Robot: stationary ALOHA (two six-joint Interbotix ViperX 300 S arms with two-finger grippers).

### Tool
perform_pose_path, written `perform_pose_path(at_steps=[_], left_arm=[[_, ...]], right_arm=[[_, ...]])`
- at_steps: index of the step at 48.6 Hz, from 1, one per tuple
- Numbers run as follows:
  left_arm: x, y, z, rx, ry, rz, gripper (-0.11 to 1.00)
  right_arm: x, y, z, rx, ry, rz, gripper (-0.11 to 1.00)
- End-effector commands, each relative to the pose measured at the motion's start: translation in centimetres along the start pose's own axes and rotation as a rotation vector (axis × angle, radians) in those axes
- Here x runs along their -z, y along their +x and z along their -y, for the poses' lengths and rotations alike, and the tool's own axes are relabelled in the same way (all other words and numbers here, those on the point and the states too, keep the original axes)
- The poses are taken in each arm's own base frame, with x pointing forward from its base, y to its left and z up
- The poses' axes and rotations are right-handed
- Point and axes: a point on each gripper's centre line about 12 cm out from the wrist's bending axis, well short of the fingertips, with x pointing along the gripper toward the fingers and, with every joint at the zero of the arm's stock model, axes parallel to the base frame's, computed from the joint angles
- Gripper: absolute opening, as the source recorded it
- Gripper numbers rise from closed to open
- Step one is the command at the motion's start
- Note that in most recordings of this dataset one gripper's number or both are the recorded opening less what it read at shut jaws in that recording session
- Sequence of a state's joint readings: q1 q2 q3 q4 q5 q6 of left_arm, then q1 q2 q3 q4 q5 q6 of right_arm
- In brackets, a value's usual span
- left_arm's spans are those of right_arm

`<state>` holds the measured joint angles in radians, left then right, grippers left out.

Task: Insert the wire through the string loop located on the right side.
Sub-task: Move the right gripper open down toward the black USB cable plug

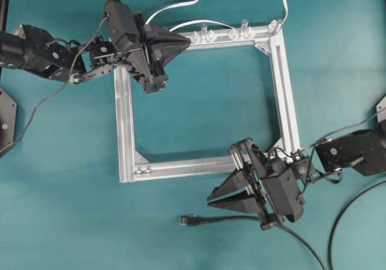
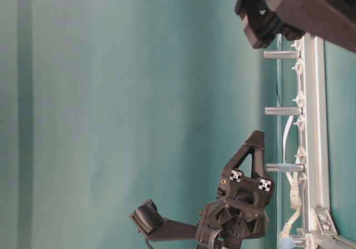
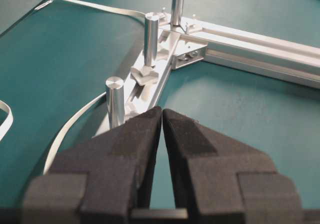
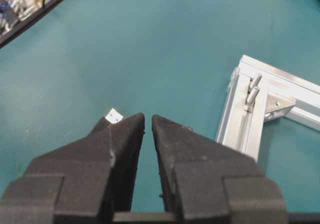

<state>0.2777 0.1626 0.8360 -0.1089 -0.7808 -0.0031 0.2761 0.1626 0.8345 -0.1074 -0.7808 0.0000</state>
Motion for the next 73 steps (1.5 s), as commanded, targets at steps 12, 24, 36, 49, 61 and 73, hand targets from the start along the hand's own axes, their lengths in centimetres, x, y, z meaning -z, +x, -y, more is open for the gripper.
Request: perform_pose_path(at_steps=[12, 24, 36, 49, 61, 73], left_arm=[[-2.7, -0.5, 0.8, 0.044, 0.026, 0.065, 0.0], [-3.1, -0.6, 0.9, 0.045, -0.003, 0.024, 0.28], [-3.9, -1.4, 1.0, 0.049, -0.002, -0.007, 0.66], [-3.9, -1.4, 1.0, 0.048, -0.004, -0.011, 0.68], [-3.4, -1.3, 1.0, 0.048, -0.001, -0.036, 0.68], [-3.2, -1.3, 1.0, 0.047, -0.001, -0.045, 0.68]], right_arm=[[-1.2, 0.2, -0.8, -0.021, 0.004, 0.038, 0.02], [-1.3, 0.2, -0.9, -0.008, 0.025, 0.05, 0.52], [-1.6, 0.2, -0.6, 0.061, 0.11, 0.073, 0.73], [-0.7, -0.4, -0.8, 0.099, 0.163, 0.049, 0.74], [-0.5, -0.6, -1.8, 0.16, 0.244, 0.075, 0.74], [0.2, 0.6, -2.7, 0.228, 0.288, 0.087, 0.74]])
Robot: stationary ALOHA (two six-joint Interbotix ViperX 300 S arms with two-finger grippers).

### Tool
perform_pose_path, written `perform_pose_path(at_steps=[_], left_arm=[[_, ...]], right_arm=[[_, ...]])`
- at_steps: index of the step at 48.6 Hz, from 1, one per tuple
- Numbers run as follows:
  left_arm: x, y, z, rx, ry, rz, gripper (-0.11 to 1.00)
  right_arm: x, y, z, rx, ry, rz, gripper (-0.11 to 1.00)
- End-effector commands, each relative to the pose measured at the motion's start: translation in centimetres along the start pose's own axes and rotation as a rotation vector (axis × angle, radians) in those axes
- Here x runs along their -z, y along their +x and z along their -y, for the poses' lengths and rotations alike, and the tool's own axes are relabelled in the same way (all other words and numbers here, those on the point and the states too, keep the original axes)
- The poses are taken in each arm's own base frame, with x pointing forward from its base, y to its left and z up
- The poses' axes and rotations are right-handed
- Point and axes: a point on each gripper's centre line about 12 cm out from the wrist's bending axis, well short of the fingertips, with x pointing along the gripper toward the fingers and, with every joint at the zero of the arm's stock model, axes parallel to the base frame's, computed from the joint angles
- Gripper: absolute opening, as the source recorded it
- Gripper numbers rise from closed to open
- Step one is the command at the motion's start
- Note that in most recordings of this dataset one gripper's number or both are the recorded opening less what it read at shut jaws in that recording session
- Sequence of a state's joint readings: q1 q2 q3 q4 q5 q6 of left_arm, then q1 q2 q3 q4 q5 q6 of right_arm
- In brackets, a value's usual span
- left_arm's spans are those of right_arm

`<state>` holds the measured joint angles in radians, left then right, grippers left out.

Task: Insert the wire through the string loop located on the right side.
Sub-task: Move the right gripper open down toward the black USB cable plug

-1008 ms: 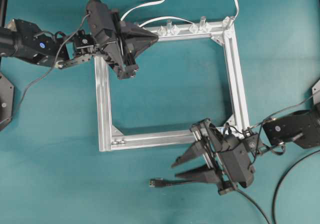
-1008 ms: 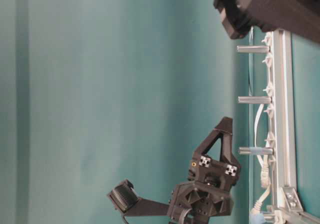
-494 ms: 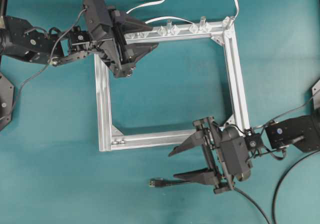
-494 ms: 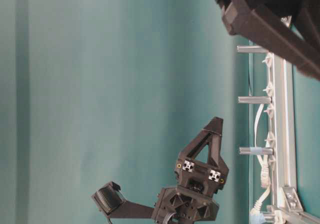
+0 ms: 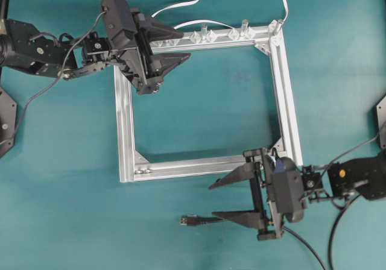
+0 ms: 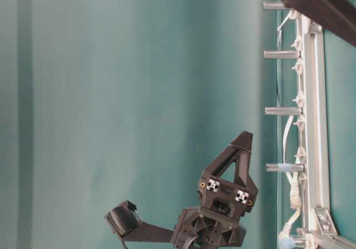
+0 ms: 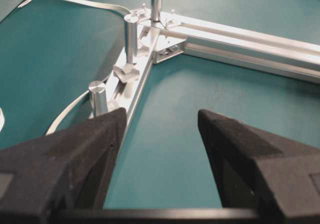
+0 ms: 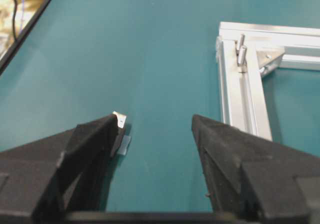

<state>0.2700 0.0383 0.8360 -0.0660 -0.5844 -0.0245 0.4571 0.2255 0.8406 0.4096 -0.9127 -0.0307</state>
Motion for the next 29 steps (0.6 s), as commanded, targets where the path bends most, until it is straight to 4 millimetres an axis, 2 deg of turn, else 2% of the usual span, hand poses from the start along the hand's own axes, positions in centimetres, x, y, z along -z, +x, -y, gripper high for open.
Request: perform_pose_path(at_steps=[1, 13, 29], left_arm=[[-1.0, 0.0, 0.1, 0.005, -0.008, 0.029, 0.68], [-0.7, -0.1, 0.1, 0.005, -0.007, 0.023, 0.68], [-0.6, -0.2, 0.1, 0.004, -0.007, 0.017, 0.68]], right_arm=[[-0.8, 0.6, -0.8, 0.012, 0.022, 0.039, 0.74], [-0.1, 1.7, -1.4, 0.07, 0.013, 0.027, 0.74], [1.2, 1.5, -2.1, 0.097, 0.02, -0.005, 0.73]])
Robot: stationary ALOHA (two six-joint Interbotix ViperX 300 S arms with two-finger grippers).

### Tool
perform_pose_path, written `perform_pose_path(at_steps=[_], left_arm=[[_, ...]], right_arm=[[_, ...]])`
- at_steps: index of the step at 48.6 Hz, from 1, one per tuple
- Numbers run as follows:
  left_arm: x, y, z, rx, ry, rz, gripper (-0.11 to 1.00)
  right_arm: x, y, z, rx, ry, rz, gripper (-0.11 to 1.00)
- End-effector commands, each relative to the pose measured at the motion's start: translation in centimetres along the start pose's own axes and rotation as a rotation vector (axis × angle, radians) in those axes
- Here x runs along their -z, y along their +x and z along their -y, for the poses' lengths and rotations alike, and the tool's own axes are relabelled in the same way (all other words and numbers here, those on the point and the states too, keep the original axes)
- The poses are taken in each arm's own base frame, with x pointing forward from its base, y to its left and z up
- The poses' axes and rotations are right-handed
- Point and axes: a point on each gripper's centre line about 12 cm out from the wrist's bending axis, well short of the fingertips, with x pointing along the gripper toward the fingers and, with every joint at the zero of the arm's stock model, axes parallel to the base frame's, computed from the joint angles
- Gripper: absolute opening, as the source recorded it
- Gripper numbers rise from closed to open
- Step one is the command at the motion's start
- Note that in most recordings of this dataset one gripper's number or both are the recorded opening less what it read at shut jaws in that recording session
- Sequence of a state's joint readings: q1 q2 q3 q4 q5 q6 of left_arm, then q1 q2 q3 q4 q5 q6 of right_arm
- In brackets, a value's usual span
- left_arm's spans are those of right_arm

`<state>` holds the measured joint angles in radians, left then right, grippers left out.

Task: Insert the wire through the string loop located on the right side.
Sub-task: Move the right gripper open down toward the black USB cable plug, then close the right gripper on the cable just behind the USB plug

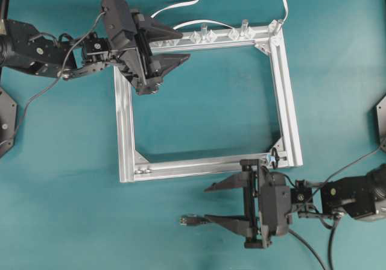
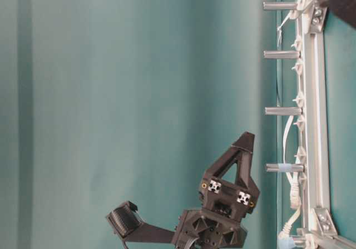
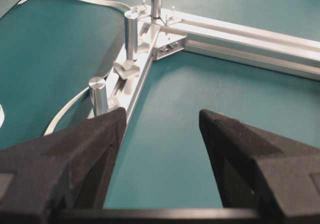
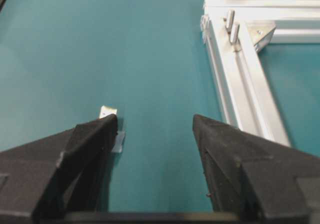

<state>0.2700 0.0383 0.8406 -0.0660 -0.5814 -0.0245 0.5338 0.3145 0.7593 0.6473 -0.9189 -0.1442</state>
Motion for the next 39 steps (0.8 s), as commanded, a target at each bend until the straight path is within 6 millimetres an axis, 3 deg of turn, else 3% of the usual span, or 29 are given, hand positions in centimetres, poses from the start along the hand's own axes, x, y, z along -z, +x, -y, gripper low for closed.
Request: perform_pose_path(at_steps=[1, 17, 39], left_arm=[[-0.8, -0.1, 0.1, 0.005, -0.007, 0.024, 0.68], [-0.6, -0.2, 0.2, 0.006, -0.011, 0.02, 0.68], [-0.5, -0.2, 0.2, 0.007, -0.01, 0.018, 0.68]], right_arm=[[-0.5, 0.0, -1.0, -0.021, 0.006, 0.021, 0.73], [1.6, 0.2, -1.6, -0.034, -0.017, -0.044, 0.73], [2.5, 1.3, -2.0, -0.033, -0.022, -0.054, 0.73]])
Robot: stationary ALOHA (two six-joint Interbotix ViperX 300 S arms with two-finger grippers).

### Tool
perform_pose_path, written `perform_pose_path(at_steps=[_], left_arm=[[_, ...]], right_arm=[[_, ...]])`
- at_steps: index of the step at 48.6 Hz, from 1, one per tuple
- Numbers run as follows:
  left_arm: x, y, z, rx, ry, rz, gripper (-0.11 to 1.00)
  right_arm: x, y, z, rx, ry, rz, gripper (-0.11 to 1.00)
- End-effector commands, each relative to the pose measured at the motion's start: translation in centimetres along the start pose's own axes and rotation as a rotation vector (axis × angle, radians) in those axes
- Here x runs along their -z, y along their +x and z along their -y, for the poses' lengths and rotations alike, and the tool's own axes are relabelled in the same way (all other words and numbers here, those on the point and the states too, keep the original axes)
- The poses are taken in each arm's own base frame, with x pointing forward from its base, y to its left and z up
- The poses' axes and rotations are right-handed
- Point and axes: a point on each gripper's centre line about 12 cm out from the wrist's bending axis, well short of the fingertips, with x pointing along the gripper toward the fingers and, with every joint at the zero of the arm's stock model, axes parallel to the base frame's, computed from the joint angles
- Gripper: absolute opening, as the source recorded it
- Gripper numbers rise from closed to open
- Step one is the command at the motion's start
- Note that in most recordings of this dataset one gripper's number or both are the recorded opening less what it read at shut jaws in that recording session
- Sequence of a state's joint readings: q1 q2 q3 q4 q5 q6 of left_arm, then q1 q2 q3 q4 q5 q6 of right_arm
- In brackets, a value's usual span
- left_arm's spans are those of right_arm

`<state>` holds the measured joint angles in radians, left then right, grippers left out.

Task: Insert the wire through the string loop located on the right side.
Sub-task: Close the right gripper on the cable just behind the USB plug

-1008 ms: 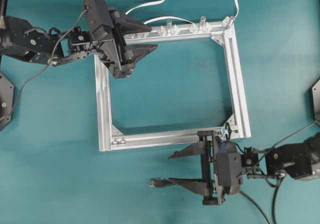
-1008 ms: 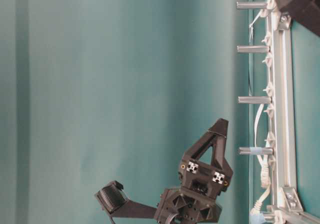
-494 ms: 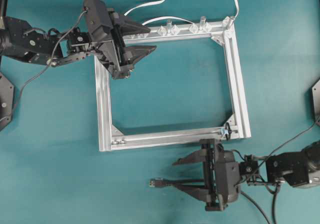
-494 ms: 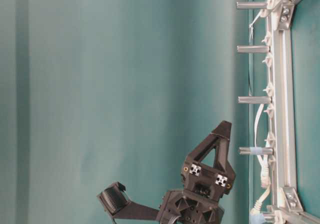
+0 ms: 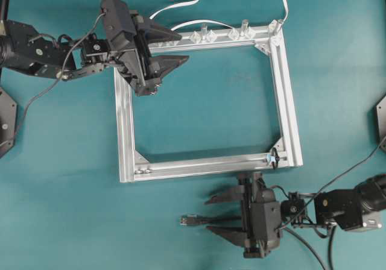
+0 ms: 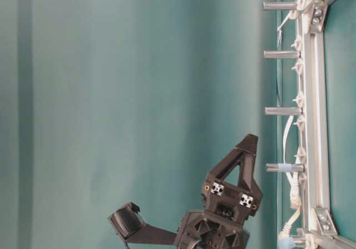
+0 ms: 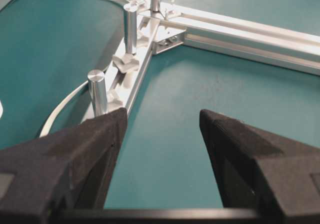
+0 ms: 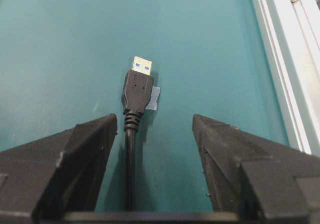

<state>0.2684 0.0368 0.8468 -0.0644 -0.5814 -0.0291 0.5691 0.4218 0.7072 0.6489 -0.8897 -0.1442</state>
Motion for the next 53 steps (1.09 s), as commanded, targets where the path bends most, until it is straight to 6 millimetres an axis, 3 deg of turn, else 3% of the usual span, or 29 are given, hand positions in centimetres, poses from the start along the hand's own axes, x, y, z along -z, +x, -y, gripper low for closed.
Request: perform_pose_path(at_steps=[1, 43, 49, 53], left_arm=[[-0.8, -0.1, 0.1, 0.003, -0.009, 0.024, 0.67], [-0.6, -0.1, 0.2, 0.005, -0.008, 0.02, 0.67], [-0.6, -0.1, 0.2, 0.005, -0.008, 0.018, 0.67], [-0.6, -0.1, 0.2, 0.005, -0.008, 0.018, 0.67]], right_arm=[[-0.9, 0.1, -0.5, -0.01, 0.011, 0.026, 0.73], [0.6, 1.0, -0.7, -0.008, 0.001, -0.02, 0.71], [0.8, 1.0, -0.6, -0.008, -0.005, -0.036, 0.6], [1.1, 1.0, -0.5, -0.008, -0.004, -0.055, 0.4]])
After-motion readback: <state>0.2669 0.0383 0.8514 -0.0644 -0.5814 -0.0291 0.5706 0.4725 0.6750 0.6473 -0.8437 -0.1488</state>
